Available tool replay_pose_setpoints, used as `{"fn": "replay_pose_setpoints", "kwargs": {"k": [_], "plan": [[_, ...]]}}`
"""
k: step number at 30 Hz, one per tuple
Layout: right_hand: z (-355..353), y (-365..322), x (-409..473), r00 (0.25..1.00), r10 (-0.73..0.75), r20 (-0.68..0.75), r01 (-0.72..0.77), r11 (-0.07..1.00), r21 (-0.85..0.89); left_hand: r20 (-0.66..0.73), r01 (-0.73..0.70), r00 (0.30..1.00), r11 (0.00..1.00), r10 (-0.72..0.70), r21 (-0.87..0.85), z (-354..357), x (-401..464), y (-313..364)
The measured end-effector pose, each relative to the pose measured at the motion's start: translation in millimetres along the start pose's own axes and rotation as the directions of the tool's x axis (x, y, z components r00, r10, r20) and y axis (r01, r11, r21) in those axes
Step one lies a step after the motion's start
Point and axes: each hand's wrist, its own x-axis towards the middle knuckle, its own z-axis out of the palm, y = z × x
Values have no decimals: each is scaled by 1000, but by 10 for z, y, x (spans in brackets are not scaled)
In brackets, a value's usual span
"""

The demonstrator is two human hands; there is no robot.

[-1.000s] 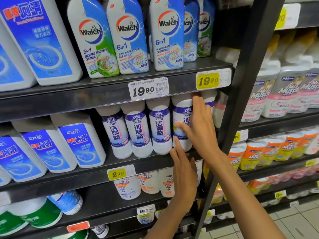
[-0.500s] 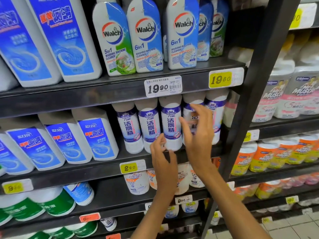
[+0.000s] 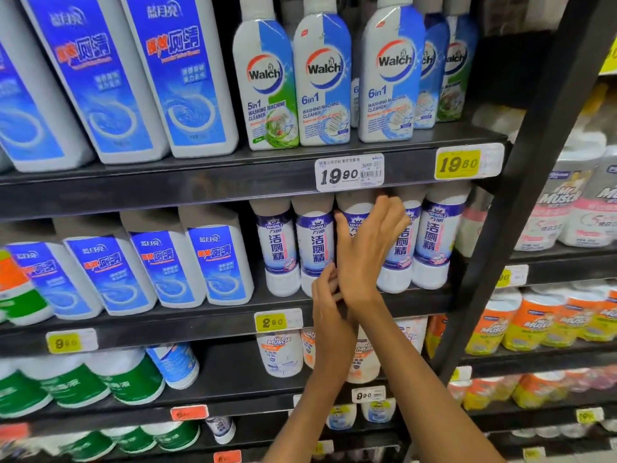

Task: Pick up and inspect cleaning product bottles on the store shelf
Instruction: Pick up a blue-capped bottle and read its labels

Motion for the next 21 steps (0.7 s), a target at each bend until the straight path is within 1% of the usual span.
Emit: {"fn": "replay_pose_setpoints", "kwargs": {"k": [1, 3, 4, 6, 7, 8, 10, 12, 14, 15, 16, 17, 18, 19, 20, 21], "plan": [[-41, 104, -64, 997, -8, 73, 7, 1000, 20, 8, -6, 1000, 1000, 5, 28, 13, 12, -11], [-110, 250, -185, 968, -76, 237, 60, 995, 76, 36, -7, 999, 998, 5, 67, 16, -4, -30], [-141, 224, -177, 971, -106, 212, 90, 992, 83, 35, 9, 999, 1000, -10, 22, 31, -10, -15], [-150, 136, -61, 995, -102, 18, 98, 985, 141, 23, -16, 1000, 1000, 16, 0, 34, -32, 7], [-151, 105, -19, 992, -122, -31, 125, 982, 144, 31, -51, 998, 998, 50, 43, 41, -37, 26], [-165, 30, 25, 991, -132, -20, 134, 980, 145, 38, -75, 997, 994, 73, 74, 58, -36, 19], [-165, 22, 82, 990, -137, 43, 131, 983, 129, 35, -62, 998, 995, 59, 77, 96, -41, 30], [-152, 27, 29, 989, -108, 99, 96, 988, 119, 28, -26, 999, 998, 25, 58, 128, -56, 31], [-180, 145, -57, 979, -100, 175, 85, 992, 88, 38, -27, 999, 991, 23, 129, 134, -71, 18], [-195, 237, -120, 965, -89, 245, 63, 992, 112, 41, -48, 998, 985, 42, 167, 127, -77, 7], [-258, 288, -198, 932, -98, 349, 63, 992, 109, 37, -50, 998, 987, 45, 153, 115, -77, 12], [-308, 288, -240, 913, -128, 387, 84, 988, 129, 31, -50, 998, 992, 46, 120, 98, -74, 28], [-316, 265, -202, 933, -118, 341, 79, 989, 125, 17, -61, 998, 993, 59, 103, 78, -76, 48], [-292, 218, -129, 961, -99, 258, 65, 988, 139, -1, -87, 996, 991, 87, 105, 67, -77, 68], [-276, 136, -57, 974, -64, 216, 33, 989, 143, -12, -112, 993, 986, 114, 122, 59, -81, 68], [-264, 40, 9, 979, -59, 194, 27, 986, 162, -22, -128, 991, 984, 132, 126, 58, -83, 52]]}}
